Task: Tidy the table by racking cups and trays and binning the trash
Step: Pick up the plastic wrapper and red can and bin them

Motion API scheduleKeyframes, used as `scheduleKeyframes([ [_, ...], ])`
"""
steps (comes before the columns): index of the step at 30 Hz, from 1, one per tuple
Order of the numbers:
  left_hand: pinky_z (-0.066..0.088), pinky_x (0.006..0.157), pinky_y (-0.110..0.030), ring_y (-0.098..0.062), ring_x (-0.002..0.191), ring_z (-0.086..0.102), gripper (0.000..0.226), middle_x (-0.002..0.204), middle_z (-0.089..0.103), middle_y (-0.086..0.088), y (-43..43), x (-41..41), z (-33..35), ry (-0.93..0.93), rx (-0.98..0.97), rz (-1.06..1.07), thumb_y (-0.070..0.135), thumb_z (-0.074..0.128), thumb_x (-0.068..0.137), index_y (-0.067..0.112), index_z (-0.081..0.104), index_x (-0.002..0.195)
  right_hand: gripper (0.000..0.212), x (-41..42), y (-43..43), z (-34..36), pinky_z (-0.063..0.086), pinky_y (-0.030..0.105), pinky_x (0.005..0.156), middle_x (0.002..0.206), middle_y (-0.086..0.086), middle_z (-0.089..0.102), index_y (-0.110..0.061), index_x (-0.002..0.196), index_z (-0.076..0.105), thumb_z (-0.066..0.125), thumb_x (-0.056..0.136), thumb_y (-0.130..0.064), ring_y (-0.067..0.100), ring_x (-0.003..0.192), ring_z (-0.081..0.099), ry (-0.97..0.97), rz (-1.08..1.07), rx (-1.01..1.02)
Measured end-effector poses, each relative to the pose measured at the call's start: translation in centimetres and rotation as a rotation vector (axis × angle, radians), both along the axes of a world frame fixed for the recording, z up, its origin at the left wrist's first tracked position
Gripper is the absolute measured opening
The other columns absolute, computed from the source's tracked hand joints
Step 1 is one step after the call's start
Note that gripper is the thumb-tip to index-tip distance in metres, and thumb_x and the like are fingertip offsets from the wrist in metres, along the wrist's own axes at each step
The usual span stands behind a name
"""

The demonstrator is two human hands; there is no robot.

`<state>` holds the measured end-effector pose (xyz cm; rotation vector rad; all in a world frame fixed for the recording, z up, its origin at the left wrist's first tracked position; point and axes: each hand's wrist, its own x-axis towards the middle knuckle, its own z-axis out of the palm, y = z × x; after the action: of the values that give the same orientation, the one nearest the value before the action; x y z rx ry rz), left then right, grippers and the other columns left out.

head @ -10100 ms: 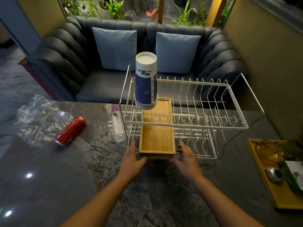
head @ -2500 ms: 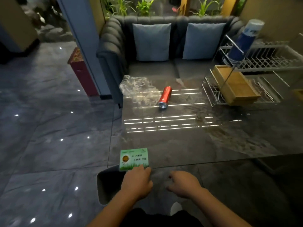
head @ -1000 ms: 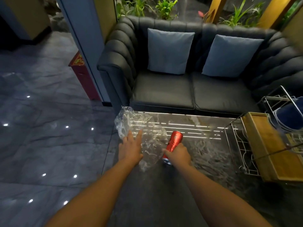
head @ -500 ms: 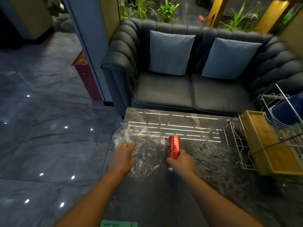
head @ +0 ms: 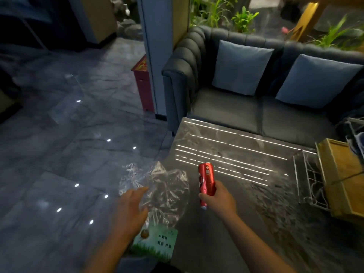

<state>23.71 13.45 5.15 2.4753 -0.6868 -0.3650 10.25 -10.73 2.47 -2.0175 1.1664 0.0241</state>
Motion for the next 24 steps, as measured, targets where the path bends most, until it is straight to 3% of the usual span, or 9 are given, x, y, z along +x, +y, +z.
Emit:
scheduleKeyframes([
  [4,0.050,0.086,-0.039,-0.026,0.101,0.062,0.056,0.109,0.064,-0.007,5.5,-3.4,0.5,0.010,0.057,0.183,0.017,0.078,0.076,0.023,0.064,0.130,0.058,1.4,3.4,0.1,0.047,0.029,0.073,0.112,-0.004,0.066,-0.028,0.126,0.055,0.075,0.073,-0.042,0.015,0.091,0.063,-0.024,0.211,0.048],
  [11,0.050,0.084,-0.038,-0.023,0.096,0.059,0.060,0.102,0.059,0.002,15.6,-7.8,1.5,0.032,0.137,0.524,0.018,0.078,0.075,0.033,0.061,0.130,0.048,3.8,11.4,0.6,0.037,0.018,0.053,0.099,-0.009,0.065,-0.029,0.116,0.055,0.073,0.073,-0.041,0.004,0.072,0.057,-0.083,0.489,0.131],
  [13,0.049,0.084,-0.038,-0.025,0.096,0.061,0.062,0.101,0.061,0.001,17.9,-9.0,1.4,0.052,0.138,0.579,0.016,0.081,0.071,0.032,0.064,0.128,0.054,4.2,13.5,0.5,0.041,0.020,0.055,0.102,-0.009,0.064,-0.031,0.122,0.052,0.071,0.073,-0.044,0.007,0.076,0.060,-0.064,0.548,0.150],
  [16,0.049,0.084,-0.038,-0.028,0.097,0.064,0.062,0.102,0.064,-0.002,21.1,-9.9,0.6,0.098,0.153,0.637,0.012,0.080,0.067,0.031,0.067,0.125,0.061,5.6,16.5,0.1,0.050,0.032,0.070,0.110,-0.005,0.064,-0.031,0.127,0.049,0.070,0.071,-0.046,0.016,0.090,0.064,-0.051,0.613,0.158],
  [24,0.050,0.085,-0.038,-0.031,0.097,0.066,0.061,0.102,0.067,-0.007,30.1,-6.0,-5.6,0.186,0.235,0.590,0.011,0.078,0.066,0.024,0.068,0.125,0.063,12.2,27.5,-3.9,0.043,0.031,0.076,0.109,-0.006,0.064,-0.030,0.127,0.048,0.069,0.069,-0.048,0.018,0.094,0.062,0.011,0.681,0.163],
])
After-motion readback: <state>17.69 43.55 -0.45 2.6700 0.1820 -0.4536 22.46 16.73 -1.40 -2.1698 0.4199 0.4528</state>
